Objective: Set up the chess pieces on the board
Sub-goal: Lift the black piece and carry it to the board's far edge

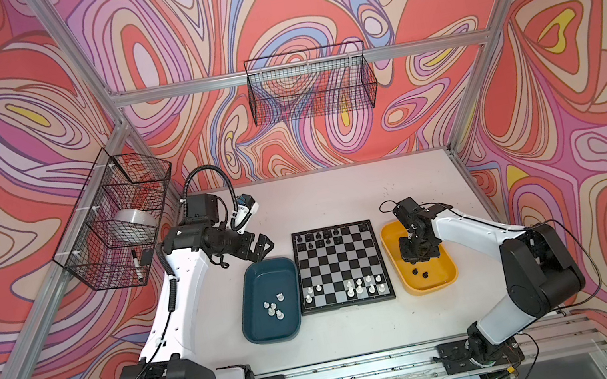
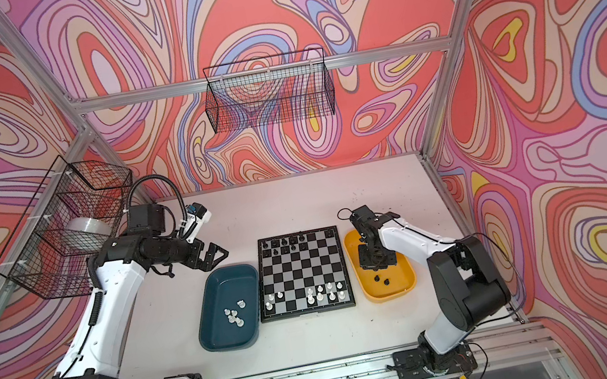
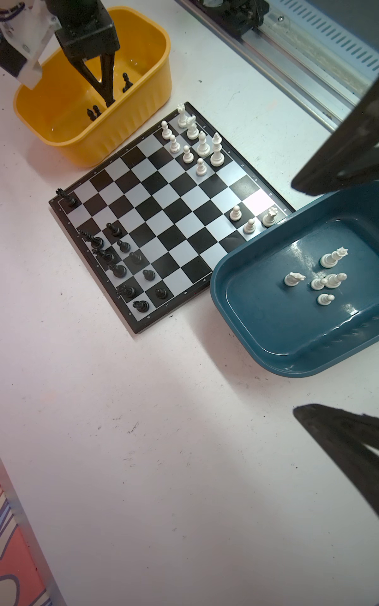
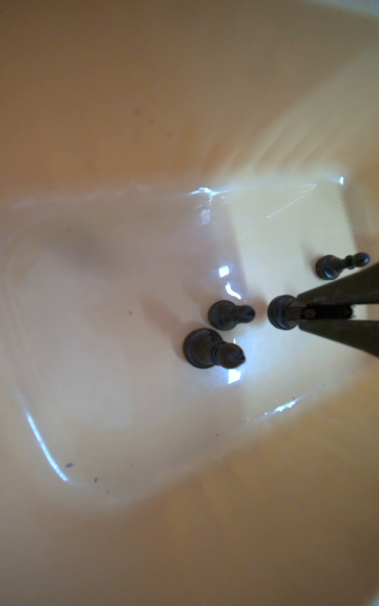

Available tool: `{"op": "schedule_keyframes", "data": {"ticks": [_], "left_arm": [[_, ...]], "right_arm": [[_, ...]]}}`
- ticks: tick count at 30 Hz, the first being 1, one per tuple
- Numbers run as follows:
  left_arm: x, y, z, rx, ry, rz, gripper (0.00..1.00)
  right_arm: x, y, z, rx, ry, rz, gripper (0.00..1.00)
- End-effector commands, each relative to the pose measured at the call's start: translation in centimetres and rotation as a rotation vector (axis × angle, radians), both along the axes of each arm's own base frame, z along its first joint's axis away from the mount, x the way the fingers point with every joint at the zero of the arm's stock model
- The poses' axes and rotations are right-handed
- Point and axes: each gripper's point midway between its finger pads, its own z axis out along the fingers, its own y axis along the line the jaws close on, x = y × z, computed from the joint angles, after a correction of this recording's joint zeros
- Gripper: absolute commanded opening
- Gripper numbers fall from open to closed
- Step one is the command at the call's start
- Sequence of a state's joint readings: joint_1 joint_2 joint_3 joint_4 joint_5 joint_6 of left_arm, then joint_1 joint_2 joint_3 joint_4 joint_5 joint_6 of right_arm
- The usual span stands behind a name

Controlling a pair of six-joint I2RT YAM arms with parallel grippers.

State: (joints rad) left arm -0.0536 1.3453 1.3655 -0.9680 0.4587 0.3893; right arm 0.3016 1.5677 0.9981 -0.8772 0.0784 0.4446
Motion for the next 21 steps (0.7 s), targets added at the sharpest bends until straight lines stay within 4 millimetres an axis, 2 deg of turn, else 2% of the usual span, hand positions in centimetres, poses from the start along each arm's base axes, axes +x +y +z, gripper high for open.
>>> {"op": "schedule_keyframes", "data": {"ticks": [1,6,12,16,21], "left_arm": [[-0.4,-0.1,0.1,0.011,-0.014,-0.011,1.00],[-0.5,-0.1,0.1,0.012,-0.015,-0.013,1.00],[-0.5,0.0,0.0,0.020,-0.027,-0.014,1.00],[-0.4,0.0,0.2,0.016,-0.037,-0.014,1.00],[-0.3,-0.1,0.4,0.010,-0.041,-0.015,1.00]], "right_arm": [[0.1,0.1,1.8,0.011,-0.021,0.011,0.06],[0.8,0.4,3.4,0.024,-0.043,0.021,0.06],[2.8,1.5,6.3,0.030,-0.079,0.055,0.06],[4.7,2.8,8.0,0.032,-0.101,0.092,0.07],[7.6,5.6,9.3,0.043,-0.138,0.145,0.07]]}}
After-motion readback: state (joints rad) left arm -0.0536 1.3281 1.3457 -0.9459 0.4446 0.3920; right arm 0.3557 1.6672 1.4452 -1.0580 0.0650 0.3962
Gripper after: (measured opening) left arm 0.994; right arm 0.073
